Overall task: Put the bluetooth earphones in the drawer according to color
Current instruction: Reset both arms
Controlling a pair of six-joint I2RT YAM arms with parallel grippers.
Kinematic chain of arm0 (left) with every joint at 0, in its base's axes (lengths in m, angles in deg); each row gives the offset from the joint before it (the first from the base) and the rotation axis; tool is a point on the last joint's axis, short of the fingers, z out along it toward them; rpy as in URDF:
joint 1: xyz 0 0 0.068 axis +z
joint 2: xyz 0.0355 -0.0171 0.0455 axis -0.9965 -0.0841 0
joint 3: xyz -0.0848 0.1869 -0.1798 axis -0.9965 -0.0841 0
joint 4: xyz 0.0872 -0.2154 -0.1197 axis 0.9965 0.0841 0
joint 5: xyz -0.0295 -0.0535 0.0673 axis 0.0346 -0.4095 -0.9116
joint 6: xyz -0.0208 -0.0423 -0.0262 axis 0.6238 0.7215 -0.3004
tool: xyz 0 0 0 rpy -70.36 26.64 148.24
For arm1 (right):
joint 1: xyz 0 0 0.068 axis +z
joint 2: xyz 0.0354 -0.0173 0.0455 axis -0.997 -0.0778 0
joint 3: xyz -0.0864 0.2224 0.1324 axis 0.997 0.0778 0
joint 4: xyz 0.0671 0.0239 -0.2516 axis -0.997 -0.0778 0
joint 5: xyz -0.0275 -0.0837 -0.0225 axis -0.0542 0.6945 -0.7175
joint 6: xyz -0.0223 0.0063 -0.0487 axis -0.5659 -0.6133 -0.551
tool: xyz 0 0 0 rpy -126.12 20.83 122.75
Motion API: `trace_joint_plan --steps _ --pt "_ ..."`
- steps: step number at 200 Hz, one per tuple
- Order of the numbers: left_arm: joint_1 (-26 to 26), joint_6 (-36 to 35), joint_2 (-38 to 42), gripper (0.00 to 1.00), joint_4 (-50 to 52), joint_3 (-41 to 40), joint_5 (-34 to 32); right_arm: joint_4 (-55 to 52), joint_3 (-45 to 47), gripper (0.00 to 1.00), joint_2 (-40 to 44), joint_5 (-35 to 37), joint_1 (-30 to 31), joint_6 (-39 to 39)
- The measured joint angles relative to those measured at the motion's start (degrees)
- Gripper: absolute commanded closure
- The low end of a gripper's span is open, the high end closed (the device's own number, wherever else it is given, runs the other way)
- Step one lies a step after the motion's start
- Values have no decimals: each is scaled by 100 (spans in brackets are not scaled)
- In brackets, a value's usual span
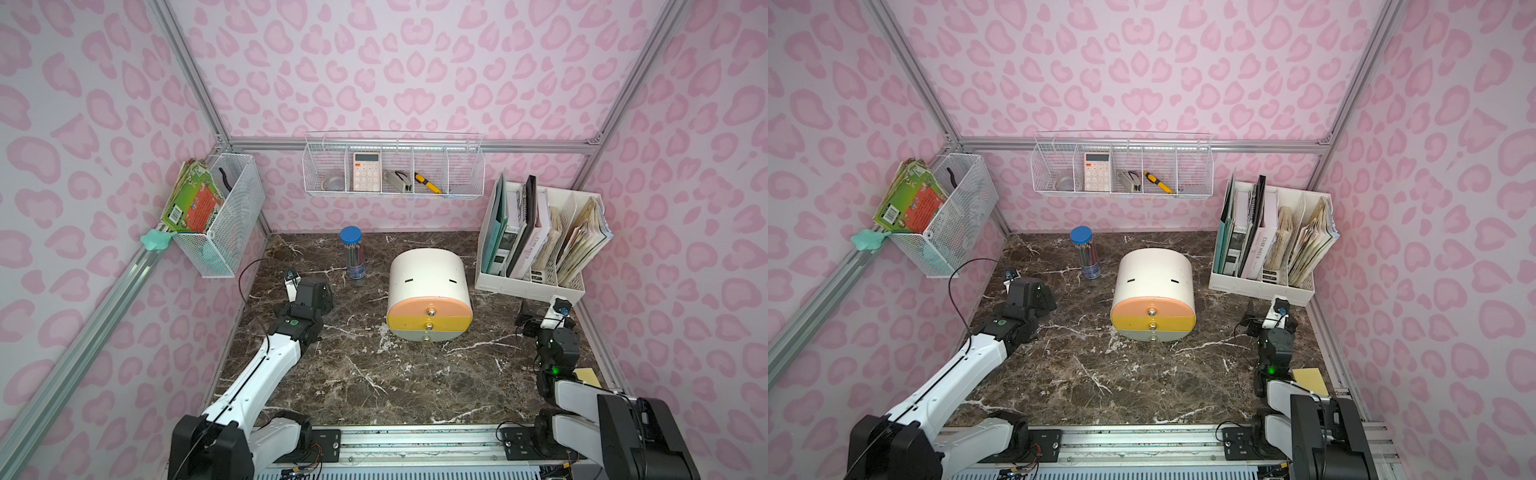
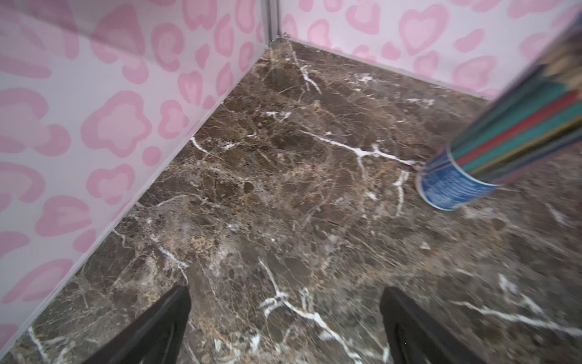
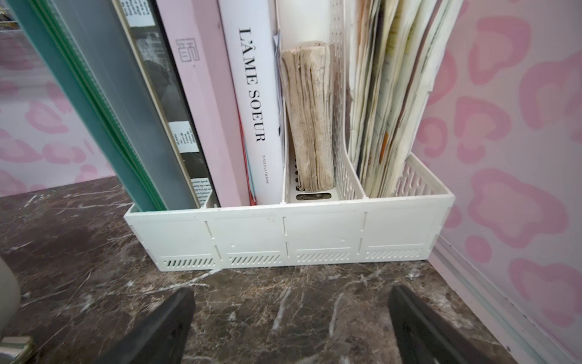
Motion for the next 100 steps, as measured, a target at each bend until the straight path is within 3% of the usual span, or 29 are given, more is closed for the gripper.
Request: trace_joint_plan --steps 62,100 --pt "529 -1108 -448 1 -2741 -1561 306 1825 271 2 -1191 15 203 -442" --pt "636 -1628 -1617 1 -3947 -1388 411 2479 275 2 -2282 -35 485 -885"
